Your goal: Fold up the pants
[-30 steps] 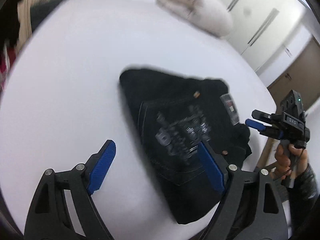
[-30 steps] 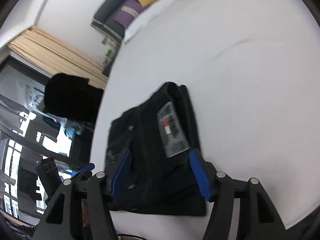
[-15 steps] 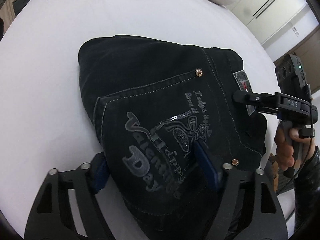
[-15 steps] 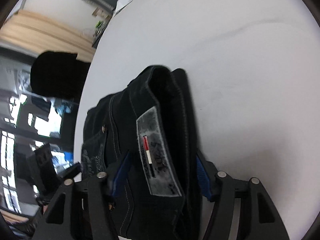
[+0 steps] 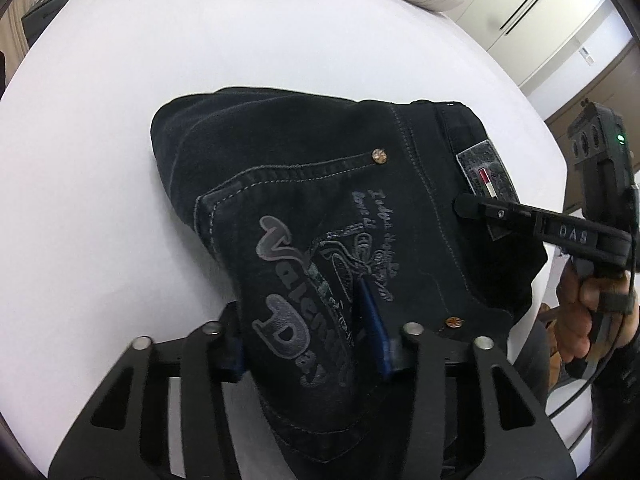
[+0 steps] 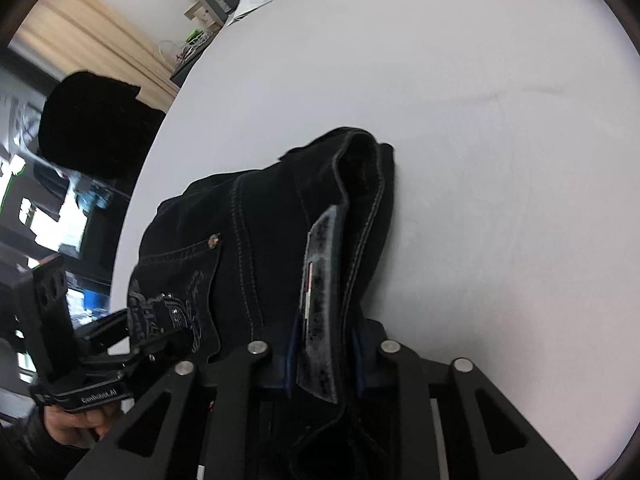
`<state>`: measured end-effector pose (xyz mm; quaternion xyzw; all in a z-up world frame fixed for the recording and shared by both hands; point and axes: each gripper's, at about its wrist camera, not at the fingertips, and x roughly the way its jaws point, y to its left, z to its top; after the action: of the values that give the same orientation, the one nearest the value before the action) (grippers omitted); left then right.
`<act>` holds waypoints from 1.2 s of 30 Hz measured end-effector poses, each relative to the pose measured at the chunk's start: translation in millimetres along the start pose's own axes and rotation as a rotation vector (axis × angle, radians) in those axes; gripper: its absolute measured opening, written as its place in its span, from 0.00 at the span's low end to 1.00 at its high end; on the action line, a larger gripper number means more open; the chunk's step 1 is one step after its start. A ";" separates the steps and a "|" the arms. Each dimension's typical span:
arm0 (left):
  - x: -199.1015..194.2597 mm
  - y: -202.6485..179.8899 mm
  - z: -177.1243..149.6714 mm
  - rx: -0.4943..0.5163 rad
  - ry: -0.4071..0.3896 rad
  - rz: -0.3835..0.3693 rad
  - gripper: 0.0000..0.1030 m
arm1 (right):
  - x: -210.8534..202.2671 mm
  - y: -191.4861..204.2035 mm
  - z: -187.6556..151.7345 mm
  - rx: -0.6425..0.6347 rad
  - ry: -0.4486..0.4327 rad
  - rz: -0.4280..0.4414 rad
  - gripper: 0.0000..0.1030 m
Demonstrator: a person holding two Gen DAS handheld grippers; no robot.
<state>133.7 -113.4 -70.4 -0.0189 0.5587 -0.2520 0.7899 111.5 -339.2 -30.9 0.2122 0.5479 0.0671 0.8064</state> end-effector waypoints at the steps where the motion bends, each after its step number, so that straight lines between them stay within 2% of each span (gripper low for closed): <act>1: -1.3 0.2 0.4 -0.002 -0.002 -0.002 0.36 | -2.6 6.2 -1.4 -0.016 -0.009 -0.010 0.21; 8: -15.9 8.6 -1.2 -0.028 -0.025 -0.043 0.24 | -24.2 34.6 -8.2 -0.066 -0.061 -0.045 0.19; 12: -31.0 20.0 -1.1 -0.061 -0.040 -0.085 0.21 | -35.8 52.4 -5.5 -0.079 -0.087 -0.043 0.19; 17: -72.2 45.7 12.1 -0.081 -0.123 -0.080 0.21 | -49.1 82.4 16.1 -0.111 -0.116 0.025 0.19; 20: -97.2 68.8 31.9 -0.061 -0.176 -0.044 0.21 | -44.9 101.5 42.1 -0.116 -0.126 0.076 0.19; 26: -134.4 123.6 85.4 -0.023 -0.273 0.055 0.21 | -8.7 147.1 112.4 -0.121 -0.140 0.190 0.19; 28: -139.4 149.1 102.3 -0.020 -0.283 0.073 0.21 | 10.2 157.2 137.0 -0.103 -0.138 0.243 0.19; 33: -117.9 213.9 129.8 -0.055 -0.264 0.053 0.21 | 70.9 156.8 179.0 -0.037 -0.086 0.292 0.19; 36: -77.0 246.7 136.5 -0.077 -0.221 0.041 0.23 | 114.2 138.1 191.3 0.034 -0.019 0.301 0.19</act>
<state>329.4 99.7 -28.8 -0.0653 0.4778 -0.2104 0.8504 347.8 -227.2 -12.0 0.3063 0.5034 0.1758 0.7886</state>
